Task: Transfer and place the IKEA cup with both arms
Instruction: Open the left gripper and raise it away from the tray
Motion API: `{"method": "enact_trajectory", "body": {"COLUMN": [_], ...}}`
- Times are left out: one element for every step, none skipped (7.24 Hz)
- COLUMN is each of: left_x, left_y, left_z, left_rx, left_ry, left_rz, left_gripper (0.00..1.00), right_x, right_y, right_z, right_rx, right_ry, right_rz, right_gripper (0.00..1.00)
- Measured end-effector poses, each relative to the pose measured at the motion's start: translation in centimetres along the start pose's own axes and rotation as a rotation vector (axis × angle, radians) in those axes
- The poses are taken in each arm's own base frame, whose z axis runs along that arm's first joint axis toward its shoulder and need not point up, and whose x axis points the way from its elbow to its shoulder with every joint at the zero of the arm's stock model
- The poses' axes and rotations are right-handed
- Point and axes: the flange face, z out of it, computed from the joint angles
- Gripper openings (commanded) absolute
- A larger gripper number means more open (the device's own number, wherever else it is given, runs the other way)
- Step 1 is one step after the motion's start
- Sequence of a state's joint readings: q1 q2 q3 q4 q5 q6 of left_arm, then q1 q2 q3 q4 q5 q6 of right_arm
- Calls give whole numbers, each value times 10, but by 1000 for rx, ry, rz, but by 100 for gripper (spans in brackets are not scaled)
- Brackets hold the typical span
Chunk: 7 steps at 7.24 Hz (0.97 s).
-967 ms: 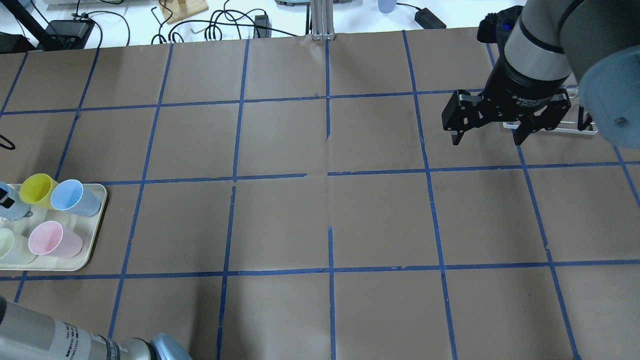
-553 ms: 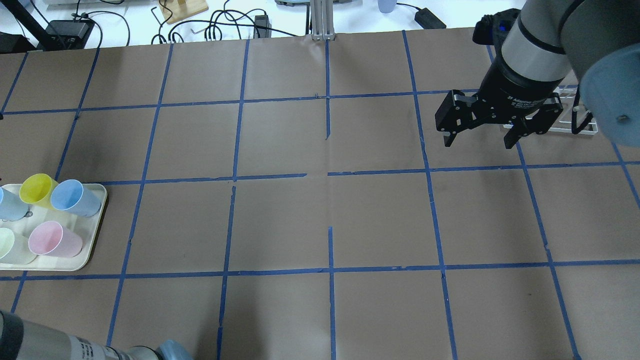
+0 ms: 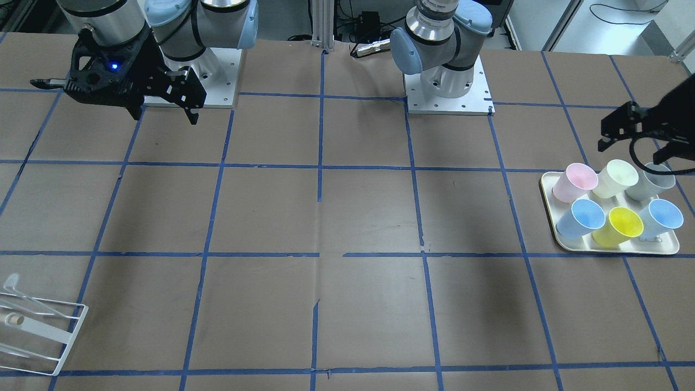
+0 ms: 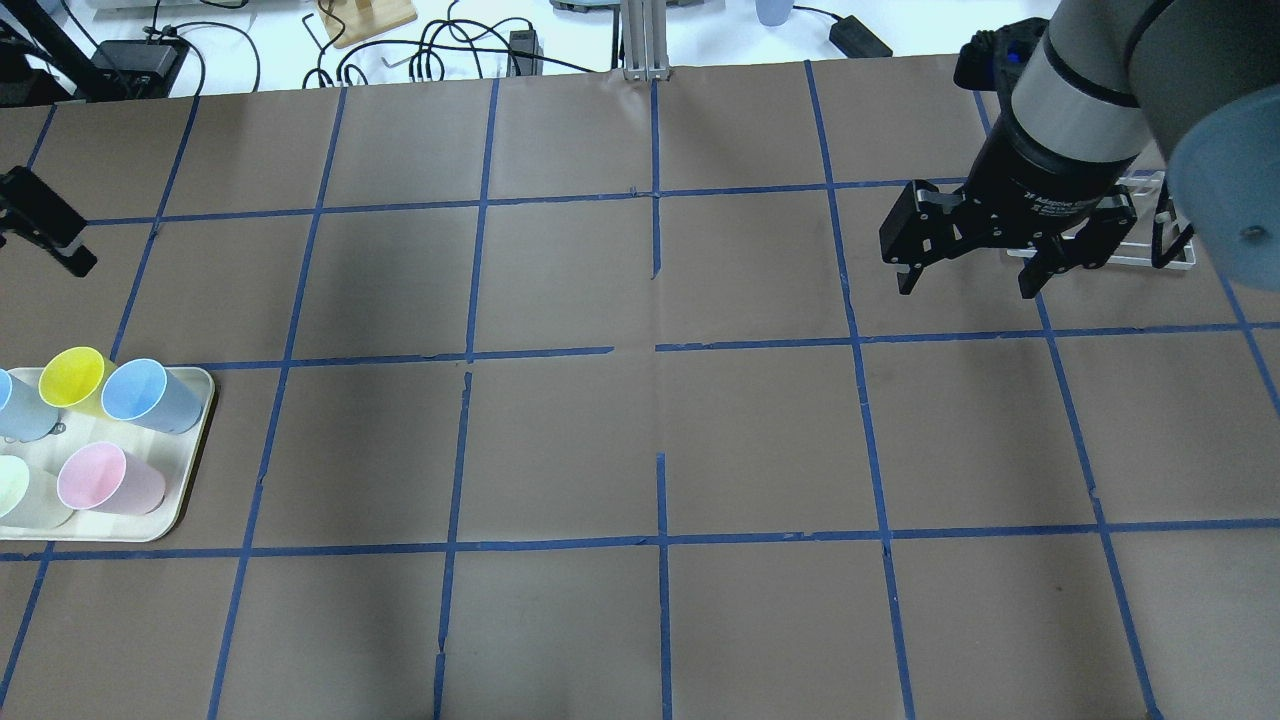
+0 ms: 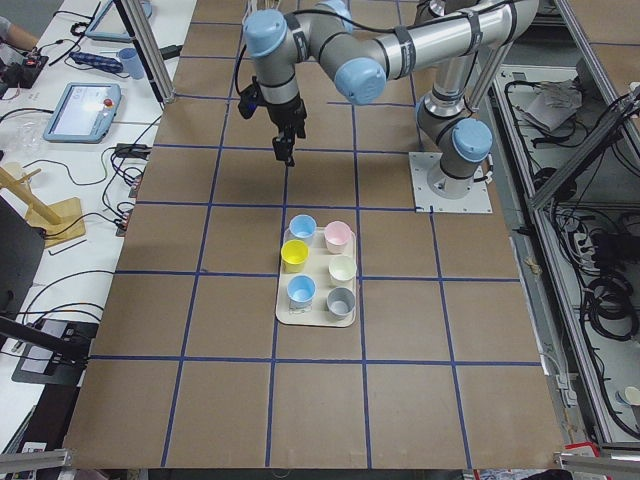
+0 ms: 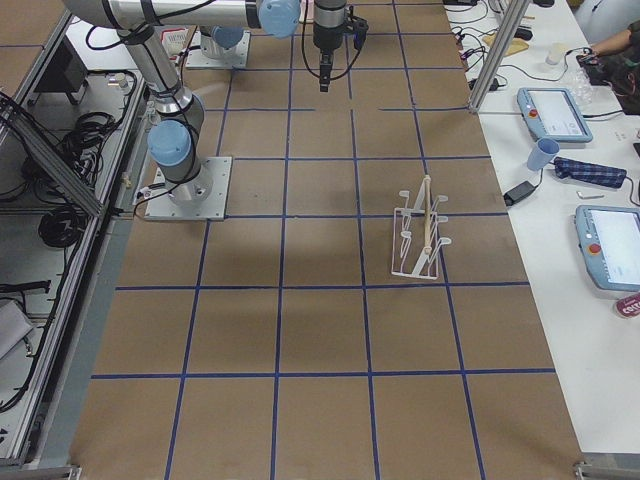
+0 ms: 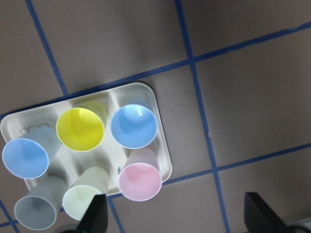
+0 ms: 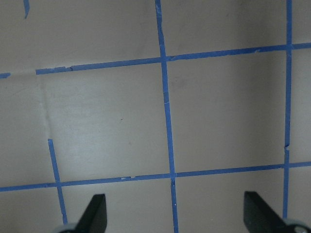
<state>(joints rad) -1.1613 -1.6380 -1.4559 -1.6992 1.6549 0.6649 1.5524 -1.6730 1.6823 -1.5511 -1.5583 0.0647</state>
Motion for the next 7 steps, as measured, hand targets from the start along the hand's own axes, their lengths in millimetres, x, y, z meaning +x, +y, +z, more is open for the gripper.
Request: {"method": "enact_trajectory", "body": {"left_x": [55,108,155,198,230,248,255], "left_y": [-3,-7,-10,-14,-16,-18,-18], "left_z": [-18,-28,-31,-32,-29,-21,-12], "left_rx": [31,55,72,86,107,132,159], "left_ry": [-18,-27,-27,-27,-30,-35,-36], "left_rz": [-8,-31,-70,-115,-142,-146,-148], "left_gripper": [98,98,98,94,95,99,100], "right_x": [0,-1,-1,-1,-1,-1,0], "right_y": [0,0,0,0,0,0,0], "right_z": [-2,-4,-5,-4,-3,-3,-3], "right_rx": [4,9,10,10,9,7,8], "right_ry": [2,1,1,4,5,6,5], "right_rz": [1,4,5,6,6,7,7], "right_gripper": [100,100,100,100,100,100,100]}}
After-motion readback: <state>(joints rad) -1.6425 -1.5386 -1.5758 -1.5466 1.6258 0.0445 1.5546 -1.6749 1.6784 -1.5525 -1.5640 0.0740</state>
